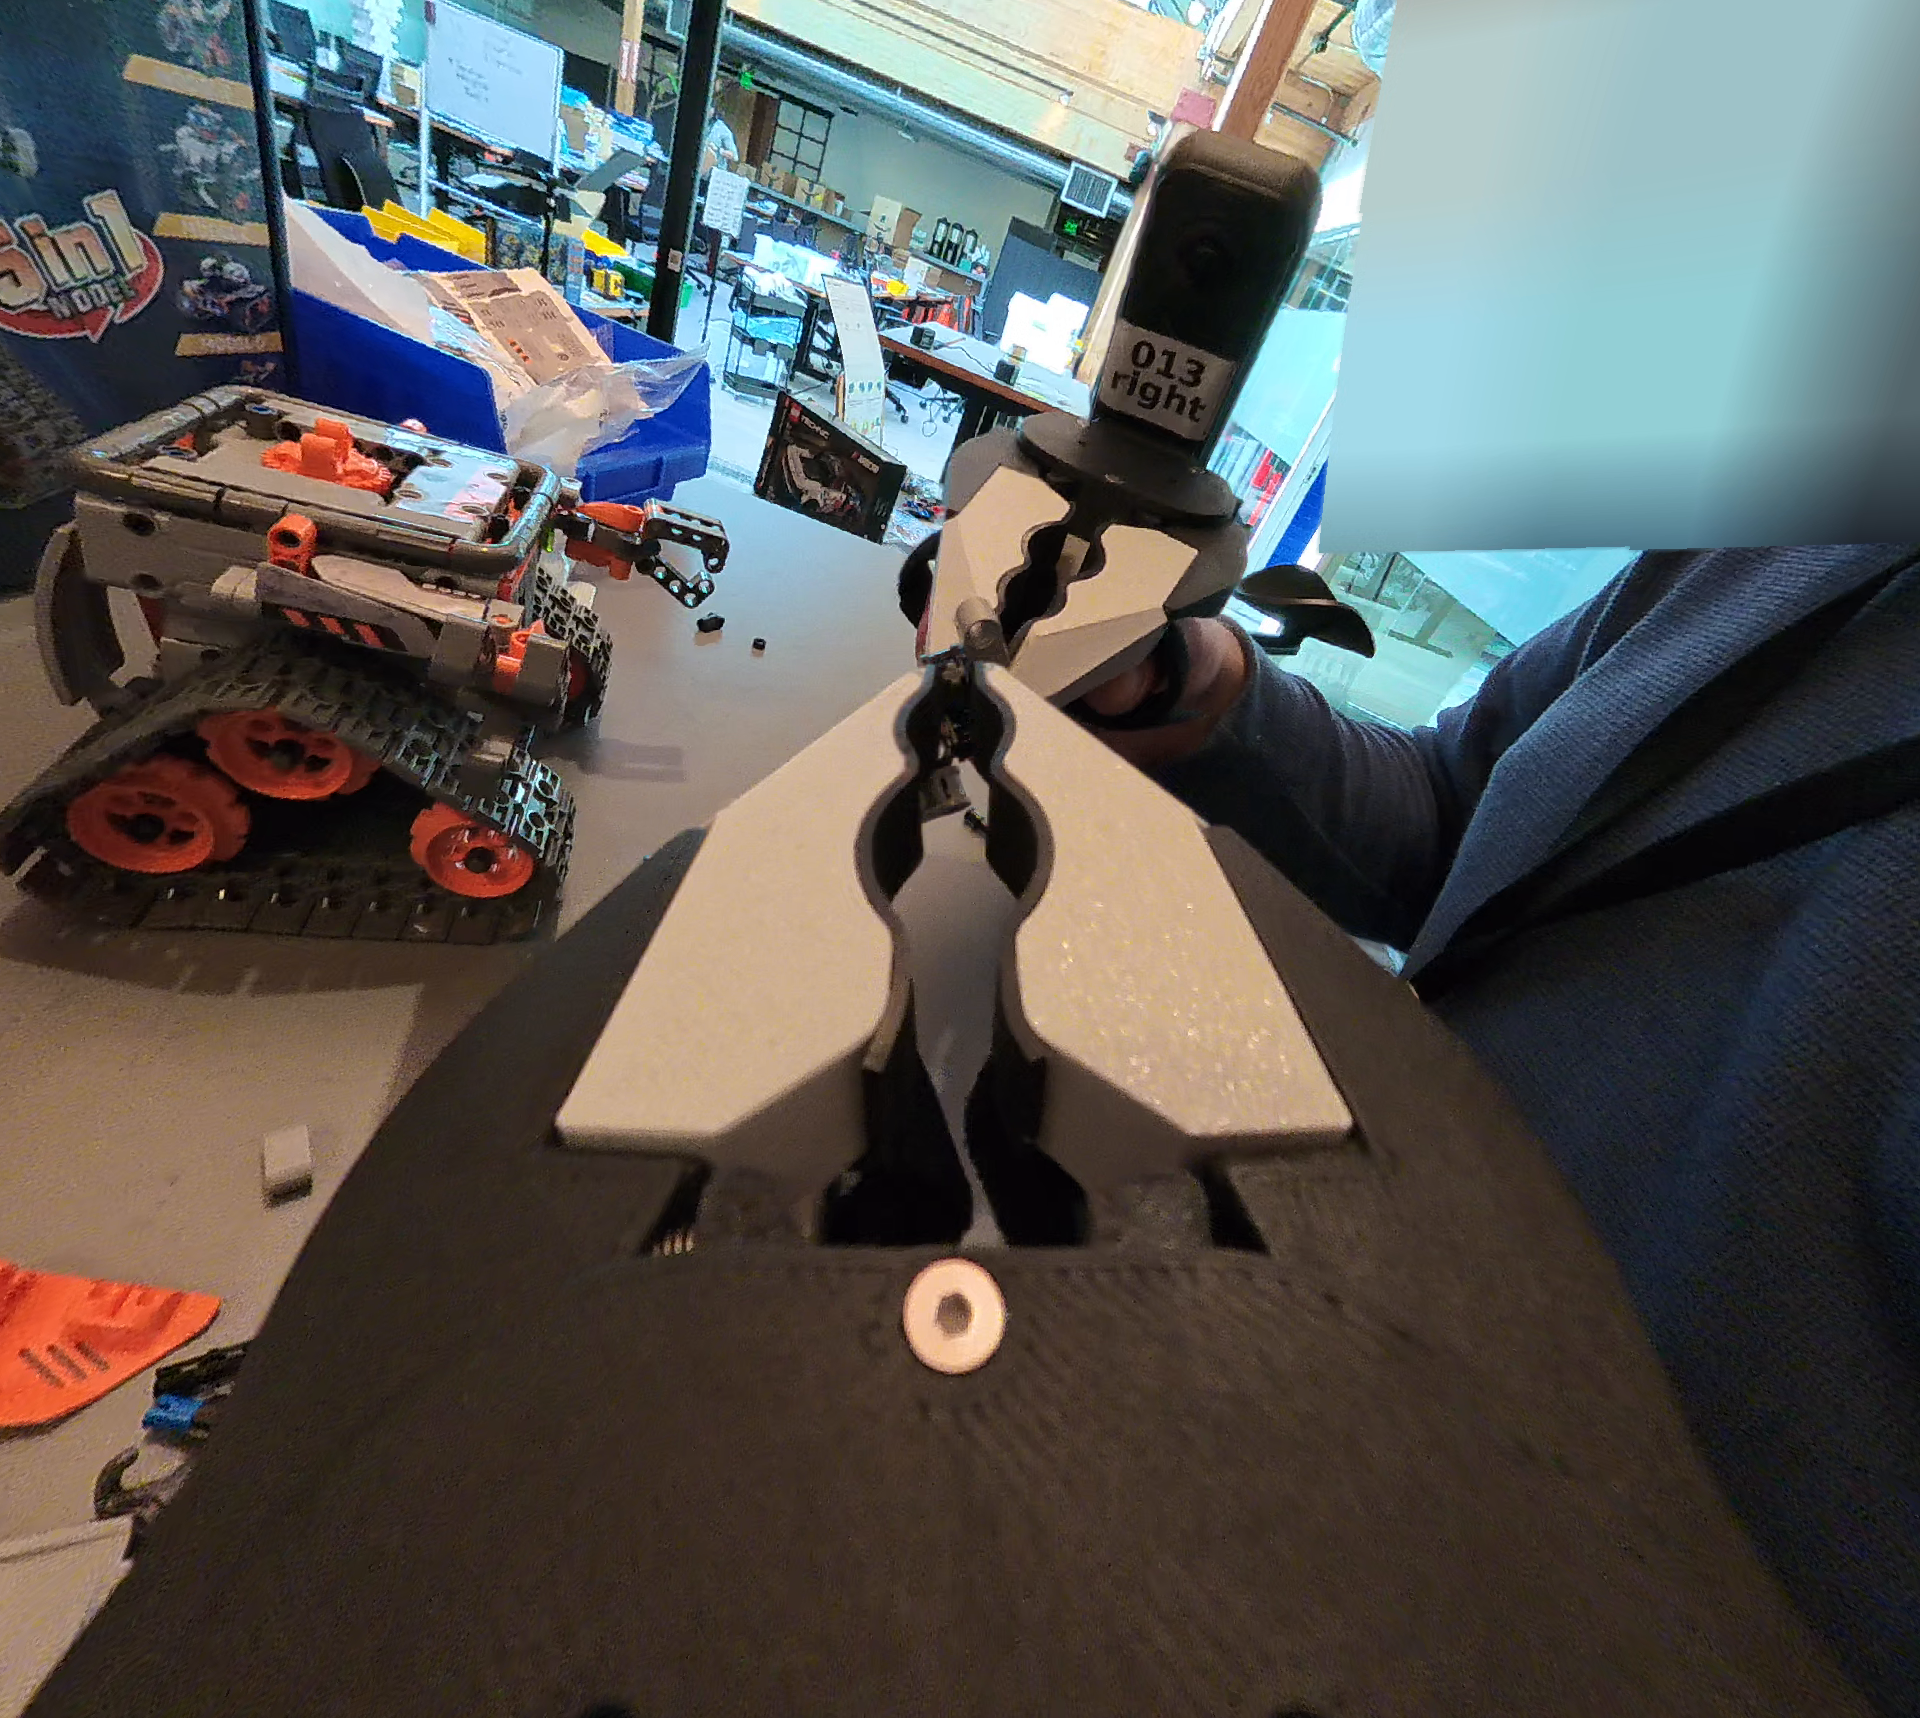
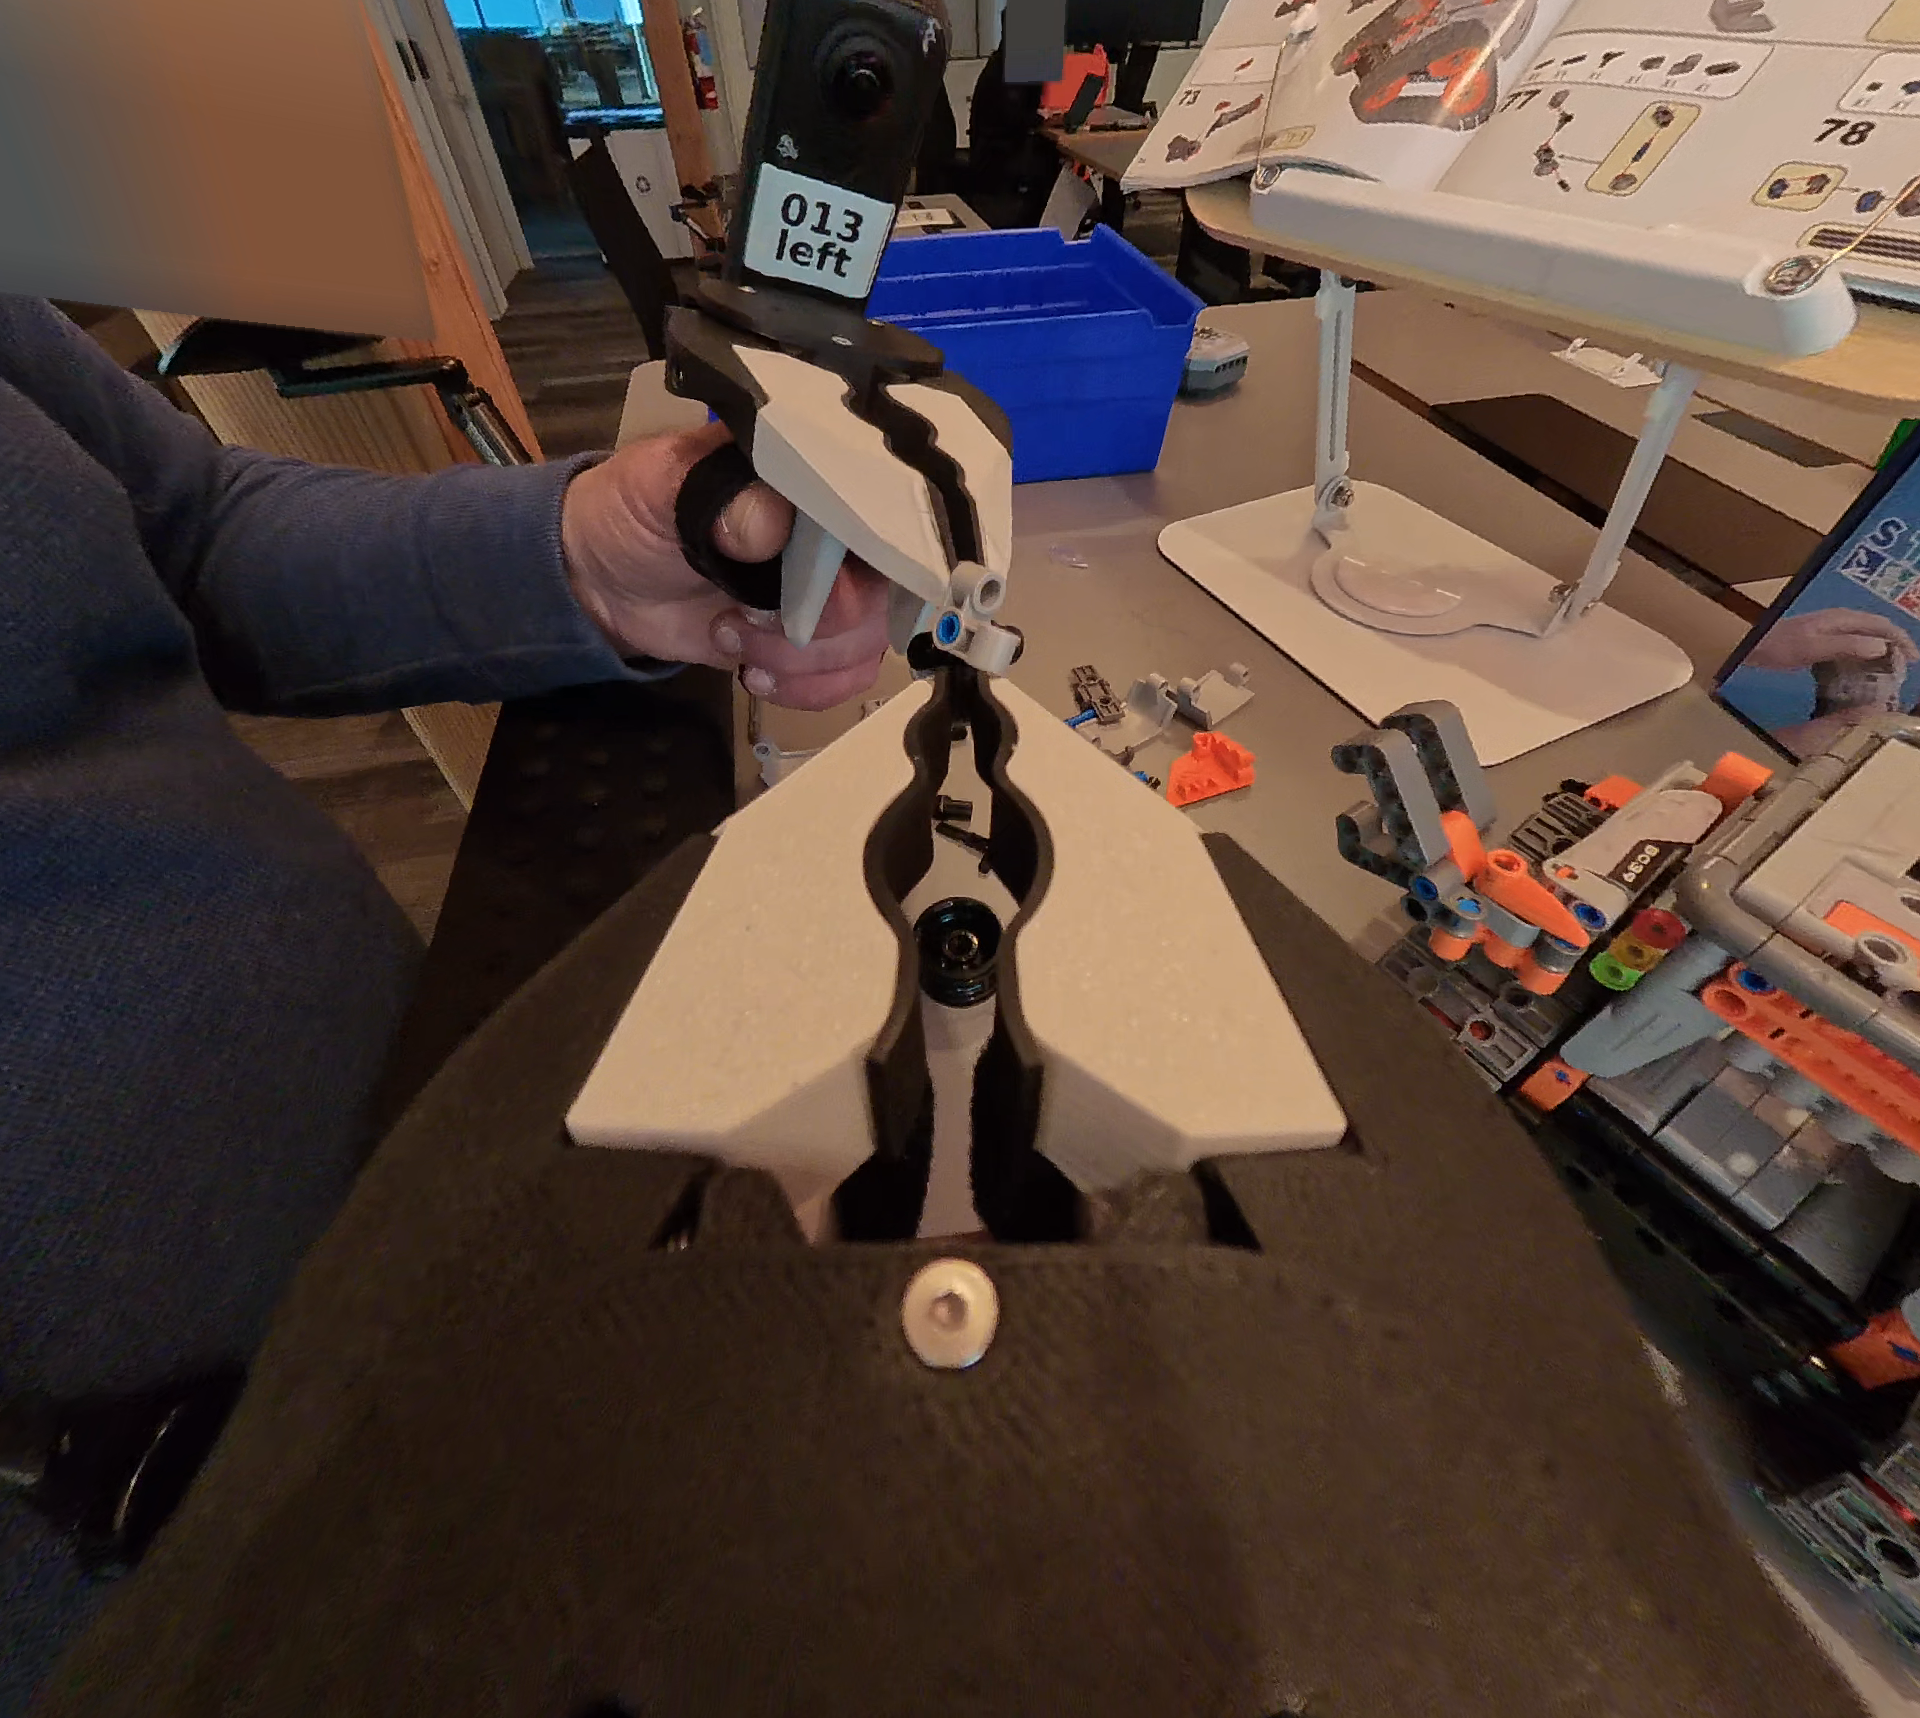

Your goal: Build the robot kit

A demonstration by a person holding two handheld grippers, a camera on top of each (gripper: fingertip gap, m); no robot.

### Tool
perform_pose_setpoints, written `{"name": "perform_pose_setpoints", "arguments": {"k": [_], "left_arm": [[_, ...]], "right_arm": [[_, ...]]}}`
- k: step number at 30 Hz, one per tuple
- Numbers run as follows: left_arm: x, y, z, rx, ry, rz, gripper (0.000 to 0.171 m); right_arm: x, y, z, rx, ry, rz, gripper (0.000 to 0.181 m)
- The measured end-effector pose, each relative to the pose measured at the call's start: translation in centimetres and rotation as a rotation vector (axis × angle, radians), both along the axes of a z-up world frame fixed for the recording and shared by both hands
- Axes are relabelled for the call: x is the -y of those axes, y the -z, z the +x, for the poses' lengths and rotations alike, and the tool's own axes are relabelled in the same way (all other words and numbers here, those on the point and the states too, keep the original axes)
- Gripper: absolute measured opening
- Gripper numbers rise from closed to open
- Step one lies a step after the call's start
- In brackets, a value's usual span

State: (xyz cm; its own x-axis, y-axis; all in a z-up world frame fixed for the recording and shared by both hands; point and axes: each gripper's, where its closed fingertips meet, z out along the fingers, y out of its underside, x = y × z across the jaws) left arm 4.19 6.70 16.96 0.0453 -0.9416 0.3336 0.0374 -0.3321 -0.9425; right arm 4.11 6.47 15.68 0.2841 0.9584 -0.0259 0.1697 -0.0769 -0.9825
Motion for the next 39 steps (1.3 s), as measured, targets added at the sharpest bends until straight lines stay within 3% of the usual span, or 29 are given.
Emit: {"name": "perform_pose_setpoints", "arguments": {"k": [8,12,16,26,39], "left_arm": [[0.5,0.5,0.4,-0.069,0.003,0.068,0.002],[0.5,0.9,0.1,-0.137,0.0,0.096,0.001],[1.4,2.4,0.7,-0.265,0.03,0.164,0.001],[3.5,5.3,2.9,-0.47,0.147,0.321,0.001],[3.2,6.7,3.2,-0.482,0.168,0.3,0.001]], "right_arm": [[0.4,0.4,0.3,0.013,-0.008,-0.023,0.002],[0.6,1.5,1.5,0.108,0.003,-0.02,0.031],[1.2,1.4,2.1,0.169,-0.014,0.029,0.034],[2.9,5.1,1.5,0.376,-0.143,0.063,0.01],[2.8,6.5,1.7,0.235,-0.148,-0.056,0.001]]}}
